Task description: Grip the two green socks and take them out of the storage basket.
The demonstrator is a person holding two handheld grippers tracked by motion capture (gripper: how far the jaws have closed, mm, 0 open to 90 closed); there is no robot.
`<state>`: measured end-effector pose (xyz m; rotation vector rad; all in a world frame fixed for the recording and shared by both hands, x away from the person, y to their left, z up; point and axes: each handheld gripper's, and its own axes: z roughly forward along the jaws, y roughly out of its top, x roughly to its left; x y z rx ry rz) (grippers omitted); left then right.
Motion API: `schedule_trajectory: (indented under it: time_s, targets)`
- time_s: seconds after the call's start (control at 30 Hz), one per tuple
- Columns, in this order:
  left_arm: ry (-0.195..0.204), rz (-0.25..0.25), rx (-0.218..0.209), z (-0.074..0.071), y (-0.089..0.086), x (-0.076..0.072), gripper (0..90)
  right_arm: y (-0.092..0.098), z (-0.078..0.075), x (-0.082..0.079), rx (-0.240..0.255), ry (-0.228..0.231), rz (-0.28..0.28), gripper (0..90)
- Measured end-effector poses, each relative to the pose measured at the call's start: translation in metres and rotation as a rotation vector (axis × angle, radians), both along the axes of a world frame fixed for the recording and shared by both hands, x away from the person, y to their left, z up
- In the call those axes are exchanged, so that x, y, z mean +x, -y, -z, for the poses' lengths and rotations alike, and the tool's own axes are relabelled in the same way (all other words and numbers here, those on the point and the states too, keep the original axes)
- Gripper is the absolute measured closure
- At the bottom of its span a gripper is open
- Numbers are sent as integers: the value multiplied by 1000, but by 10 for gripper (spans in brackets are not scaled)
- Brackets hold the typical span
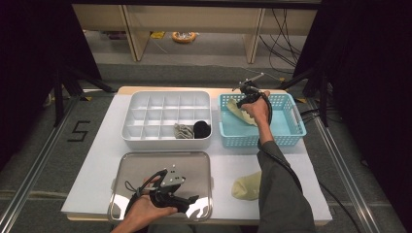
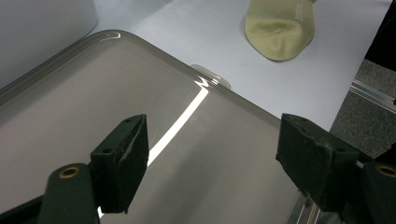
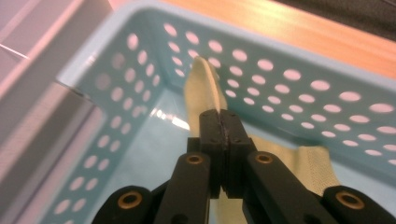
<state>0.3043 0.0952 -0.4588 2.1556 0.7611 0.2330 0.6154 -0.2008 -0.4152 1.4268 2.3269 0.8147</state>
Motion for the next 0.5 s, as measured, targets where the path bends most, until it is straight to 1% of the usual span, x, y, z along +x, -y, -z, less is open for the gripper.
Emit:
schedule_trajectory:
  time_s: [0.03, 0.07, 0.1, 0.13, 0.17, 0.2, 0.23, 0.27, 0.3, 0.33, 0.37, 0.47, 0.5]
  targets:
    - [0, 0, 2, 0, 0, 0, 246, 0, -3, -1, 16, 5, -3, 899]
    - [0, 1, 3, 0, 0, 0, 247, -1, -7, -4, 26, 0, 6, 898]
    - [-2, 1, 1, 0, 1, 0, 247, 0, -9, -5, 18, 18, -12, 898]
    - [-1, 2, 1, 0, 1, 0, 247, 1, -13, -6, 33, 24, -17, 898]
    - [-2, -2, -4, 0, 1, 0, 247, 1, -16, -8, 51, 19, -15, 898]
    - [4, 5, 1, 0, 1, 0, 247, 2, -21, -10, 57, 23, -15, 899]
    - [4, -1, -1, 0, 1, 0, 247, 3, -23, -10, 56, 36, -20, 899]
    - [5, 0, 2, 0, 1, 0, 247, 4, -28, -12, 64, 33, -23, 899]
    - [1, -8, 1, 0, 1, 0, 247, 5, -31, -13, 68, 36, -21, 899]
    - [0, -7, 4, 0, 0, 0, 247, 5, -36, -16, 84, 35, -9, 899]
    - [7, 3, 9, -1, 0, 1, 247, 6, -39, -18, 92, 43, -14, 899]
    - [6, -1, 5, -1, 0, 0, 247, 9, -50, -23, 103, 61, -5, 899]
    - [-1, -7, -4, 0, 1, -1, 247, 11, -55, -26, 112, 55, -5, 899]
